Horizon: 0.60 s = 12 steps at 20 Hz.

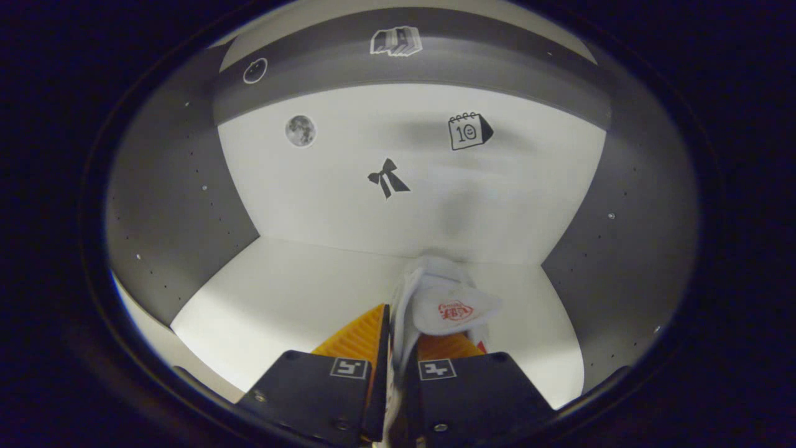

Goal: Grab one shoe with the right hand and put it into the shoe cabinet, grab the other shoe with the left hand and put it into the shoe cabinet; then close the right door with the right hand and the left door with the left hand.

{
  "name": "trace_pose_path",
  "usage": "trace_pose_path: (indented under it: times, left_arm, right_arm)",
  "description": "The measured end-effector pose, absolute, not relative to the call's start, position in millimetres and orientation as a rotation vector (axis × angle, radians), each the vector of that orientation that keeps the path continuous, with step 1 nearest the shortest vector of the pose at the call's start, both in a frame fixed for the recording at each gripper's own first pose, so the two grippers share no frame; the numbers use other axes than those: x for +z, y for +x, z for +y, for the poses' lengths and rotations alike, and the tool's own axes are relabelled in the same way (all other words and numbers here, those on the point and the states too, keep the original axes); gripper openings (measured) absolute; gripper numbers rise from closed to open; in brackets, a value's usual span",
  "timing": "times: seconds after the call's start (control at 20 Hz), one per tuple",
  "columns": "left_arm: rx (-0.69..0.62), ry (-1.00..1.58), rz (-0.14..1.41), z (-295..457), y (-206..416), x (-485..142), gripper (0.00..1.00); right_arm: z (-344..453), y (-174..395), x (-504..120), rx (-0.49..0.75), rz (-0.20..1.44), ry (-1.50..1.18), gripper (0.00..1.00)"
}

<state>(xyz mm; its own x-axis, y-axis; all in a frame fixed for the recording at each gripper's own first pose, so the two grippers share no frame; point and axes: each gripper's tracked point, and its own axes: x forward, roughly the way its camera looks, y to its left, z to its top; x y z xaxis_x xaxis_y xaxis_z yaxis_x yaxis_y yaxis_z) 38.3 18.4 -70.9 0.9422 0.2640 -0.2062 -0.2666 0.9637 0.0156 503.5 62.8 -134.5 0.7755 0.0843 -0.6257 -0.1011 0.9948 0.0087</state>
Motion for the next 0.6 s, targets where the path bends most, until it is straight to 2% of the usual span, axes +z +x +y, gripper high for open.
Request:
trace_pose_path:
  times: [0.05, 0.1, 0.15, 0.2, 0.25, 0.45, 0.5, 0.55, 0.6]
  left_arm:
    - [0.265, -0.017, 0.205, 17, 39, -70, 0.97]
    - [0.26, -0.018, 0.202, 16, 39, -69, 0.96]
    - [0.254, -0.018, 0.199, 16, 40, -69, 0.96]
    - [0.247, -0.018, 0.198, 15, 41, -68, 0.96]
    - [0.238, -0.019, 0.191, 14, 43, -67, 0.96]
    - [0.186, -0.028, 0.15, 6, 60, -61, 0.96]
    - [0.159, -0.035, 0.138, 2, 66, -60, 0.96]
    - [0.129, -0.04, 0.132, -3, 71, -59, 0.96]
    - [0.086, -0.043, 0.13, -9, 77, -60, 0.97]
  right_arm:
    - [67, 497, -130, 0.115, 0.667, 0.014, 0.21]
    - [74, 489, -120, 0.138, 0.639, 0.058, 0.27]
    - [76, 485, -110, 0.147, 0.602, 0.079, 0.48]
    - [72, 479, -95, 0.133, 0.555, 0.081, 0.56]
    - [70, 473, -78, 0.121, 0.494, 0.075, 0.75]
    - [61, 412, -12, 0.101, 0.269, 0.042, 0.83]
    - [59, 386, 1, 0.099, 0.222, 0.031, 0.88]
    - [58, 359, 15, 0.103, 0.175, 0.022, 1.0]
    - [54, 331, 28, 0.103, 0.127, 0.015, 1.0]
